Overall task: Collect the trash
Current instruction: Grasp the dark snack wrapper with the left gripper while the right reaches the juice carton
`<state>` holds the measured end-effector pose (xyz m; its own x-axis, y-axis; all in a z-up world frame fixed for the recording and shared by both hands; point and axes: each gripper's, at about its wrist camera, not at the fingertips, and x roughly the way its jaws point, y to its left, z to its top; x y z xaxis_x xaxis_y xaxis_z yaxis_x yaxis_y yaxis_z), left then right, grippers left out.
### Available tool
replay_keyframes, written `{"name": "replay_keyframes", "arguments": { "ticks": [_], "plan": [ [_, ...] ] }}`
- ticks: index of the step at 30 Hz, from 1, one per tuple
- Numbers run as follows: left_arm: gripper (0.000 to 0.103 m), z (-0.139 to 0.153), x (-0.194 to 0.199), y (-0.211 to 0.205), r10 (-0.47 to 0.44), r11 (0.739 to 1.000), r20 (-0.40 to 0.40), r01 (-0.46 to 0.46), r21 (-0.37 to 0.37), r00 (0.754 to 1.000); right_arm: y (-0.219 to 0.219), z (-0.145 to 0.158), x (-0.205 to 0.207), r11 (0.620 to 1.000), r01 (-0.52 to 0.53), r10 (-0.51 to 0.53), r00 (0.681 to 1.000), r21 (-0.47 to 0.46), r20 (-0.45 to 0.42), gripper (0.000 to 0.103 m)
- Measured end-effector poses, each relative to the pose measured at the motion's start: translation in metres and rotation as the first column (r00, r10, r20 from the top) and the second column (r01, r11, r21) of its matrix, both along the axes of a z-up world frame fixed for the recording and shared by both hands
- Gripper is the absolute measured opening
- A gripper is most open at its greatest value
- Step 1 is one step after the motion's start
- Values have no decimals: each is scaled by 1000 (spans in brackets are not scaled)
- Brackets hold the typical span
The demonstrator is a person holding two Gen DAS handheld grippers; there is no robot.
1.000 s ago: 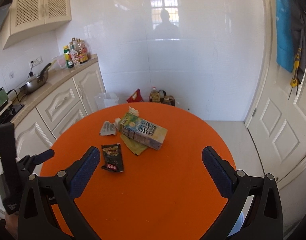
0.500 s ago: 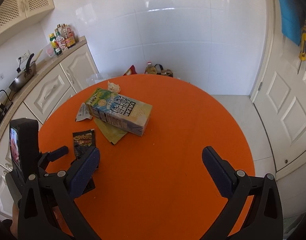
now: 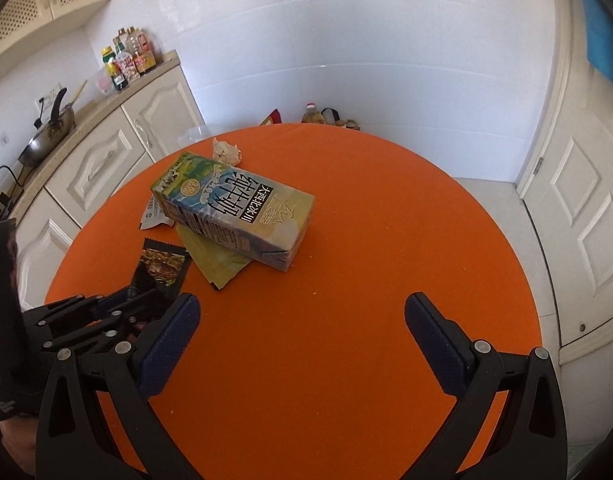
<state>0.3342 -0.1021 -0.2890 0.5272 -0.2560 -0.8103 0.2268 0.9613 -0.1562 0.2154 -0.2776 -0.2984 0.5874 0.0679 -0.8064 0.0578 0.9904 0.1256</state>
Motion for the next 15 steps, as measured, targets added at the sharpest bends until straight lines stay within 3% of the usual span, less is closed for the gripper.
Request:
{"name": "replay_keyframes", "arguments": {
  "ticks": [10,15],
  "plan": [
    [10,-5,25,14,12,1000,11,-12,-16,1000,13,-15,41,993,-104,102,994,-60,-34,103],
    [10,3,7,32,22,1000,8,-22,-15,1000,31,-25,71,966,-225,221,974,-128,-44,103]
  ]
}}
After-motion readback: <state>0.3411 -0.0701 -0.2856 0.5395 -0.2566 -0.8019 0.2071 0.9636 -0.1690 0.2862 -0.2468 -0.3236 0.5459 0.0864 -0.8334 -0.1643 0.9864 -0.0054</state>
